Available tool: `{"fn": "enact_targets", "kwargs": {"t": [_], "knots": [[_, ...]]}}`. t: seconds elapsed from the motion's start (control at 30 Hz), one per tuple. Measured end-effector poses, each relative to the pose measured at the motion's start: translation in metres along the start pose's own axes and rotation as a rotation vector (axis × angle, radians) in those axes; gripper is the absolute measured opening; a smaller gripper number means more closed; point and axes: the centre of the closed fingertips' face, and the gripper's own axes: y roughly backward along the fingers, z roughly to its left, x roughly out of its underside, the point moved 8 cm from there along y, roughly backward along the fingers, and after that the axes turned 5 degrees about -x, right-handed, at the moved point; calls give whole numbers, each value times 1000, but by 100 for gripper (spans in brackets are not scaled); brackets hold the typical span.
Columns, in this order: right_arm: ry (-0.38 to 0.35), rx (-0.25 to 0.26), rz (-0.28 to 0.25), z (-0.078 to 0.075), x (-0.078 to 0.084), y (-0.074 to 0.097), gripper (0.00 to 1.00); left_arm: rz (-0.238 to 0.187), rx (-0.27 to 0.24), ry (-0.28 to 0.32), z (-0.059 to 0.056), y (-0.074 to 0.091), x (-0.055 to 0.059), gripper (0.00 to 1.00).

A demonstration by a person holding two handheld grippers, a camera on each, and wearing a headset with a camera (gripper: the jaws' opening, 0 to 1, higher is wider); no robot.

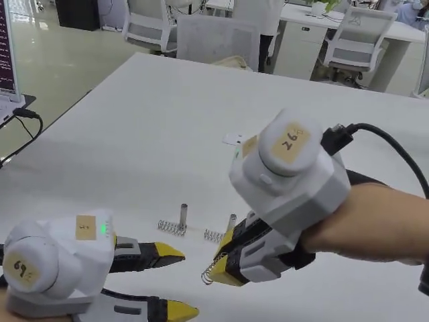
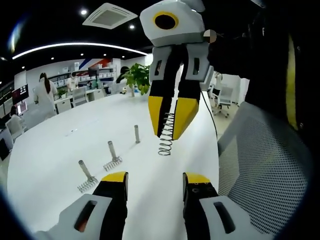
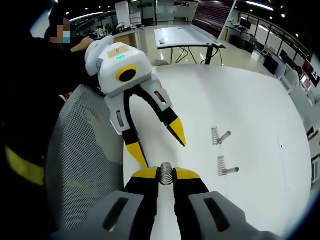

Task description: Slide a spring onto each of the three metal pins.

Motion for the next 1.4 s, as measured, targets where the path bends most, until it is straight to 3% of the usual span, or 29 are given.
{"fn": "enact_targets", "kwargs": {"t": [0.53,0.67,1.03,1.4], "knots": [[-31,44,-33,-6,8,17,8,-2,-149,74,19,20,15,61],[-44,56,-32,-9,12,22,8,1,-182,68,22,24,19,64],[-74,95,-19,-18,24,38,8,22,-239,62,22,32,26,71],[-102,143,15,-33,39,60,8,26,-261,54,23,36,28,72]]}}
